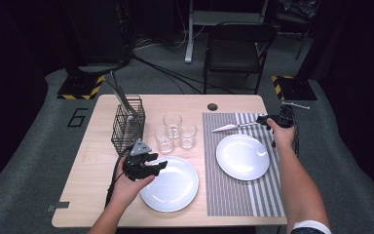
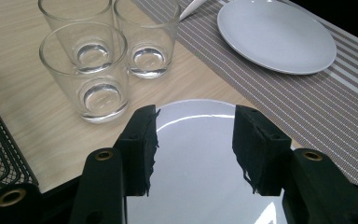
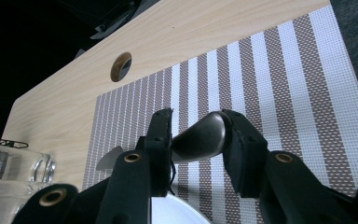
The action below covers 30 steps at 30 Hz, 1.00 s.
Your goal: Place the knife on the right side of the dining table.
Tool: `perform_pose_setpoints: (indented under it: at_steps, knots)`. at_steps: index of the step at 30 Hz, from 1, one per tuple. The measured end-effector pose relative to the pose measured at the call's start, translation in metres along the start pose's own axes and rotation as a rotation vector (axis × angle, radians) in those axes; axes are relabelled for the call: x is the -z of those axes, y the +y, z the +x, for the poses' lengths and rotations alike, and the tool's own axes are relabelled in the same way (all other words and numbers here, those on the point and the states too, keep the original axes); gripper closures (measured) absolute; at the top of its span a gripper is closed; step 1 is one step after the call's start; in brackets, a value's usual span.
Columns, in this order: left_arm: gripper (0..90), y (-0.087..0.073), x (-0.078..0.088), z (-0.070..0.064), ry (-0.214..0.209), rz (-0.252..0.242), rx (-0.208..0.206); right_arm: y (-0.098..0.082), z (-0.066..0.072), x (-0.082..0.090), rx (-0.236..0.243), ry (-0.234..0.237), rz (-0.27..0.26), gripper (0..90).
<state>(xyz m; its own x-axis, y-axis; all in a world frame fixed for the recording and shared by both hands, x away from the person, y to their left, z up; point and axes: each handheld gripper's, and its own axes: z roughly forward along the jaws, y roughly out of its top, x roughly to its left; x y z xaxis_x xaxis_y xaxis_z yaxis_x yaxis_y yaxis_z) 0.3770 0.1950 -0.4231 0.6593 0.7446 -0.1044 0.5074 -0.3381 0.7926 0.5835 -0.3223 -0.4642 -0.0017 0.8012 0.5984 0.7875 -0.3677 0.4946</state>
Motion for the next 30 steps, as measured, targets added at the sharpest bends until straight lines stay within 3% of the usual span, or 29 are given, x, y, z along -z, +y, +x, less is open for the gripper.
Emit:
perform_pose_setpoints:
  at_steps: [8, 15, 21, 25, 30]
  knots:
    - [49.8, 0.000, -0.001, 0.000, 0.001, -0.001, 0.000, -0.003, -0.007, -0.003, -0.004, -0.013, 0.009, 63.1]
    - [49.7, 0.000, -0.001, 0.000, -0.001, 0.005, -0.002, -0.002, -0.004, -0.002, 0.011, -0.026, 0.007, 62.8]
    - [49.7, 0.000, -0.001, 0.000, -0.001, 0.005, -0.002, -0.004, -0.004, -0.004, -0.005, -0.037, -0.006, 62.5]
    - [49.8, 0.000, -0.001, 0.000, -0.001, 0.006, -0.002, -0.006, -0.004, -0.006, -0.039, -0.051, -0.033, 62.7]
    - [49.7, -0.001, -0.002, -0.001, 0.000, 0.006, 0.000, -0.011, -0.003, -0.009, -0.140, -0.099, -0.087, 65.8]
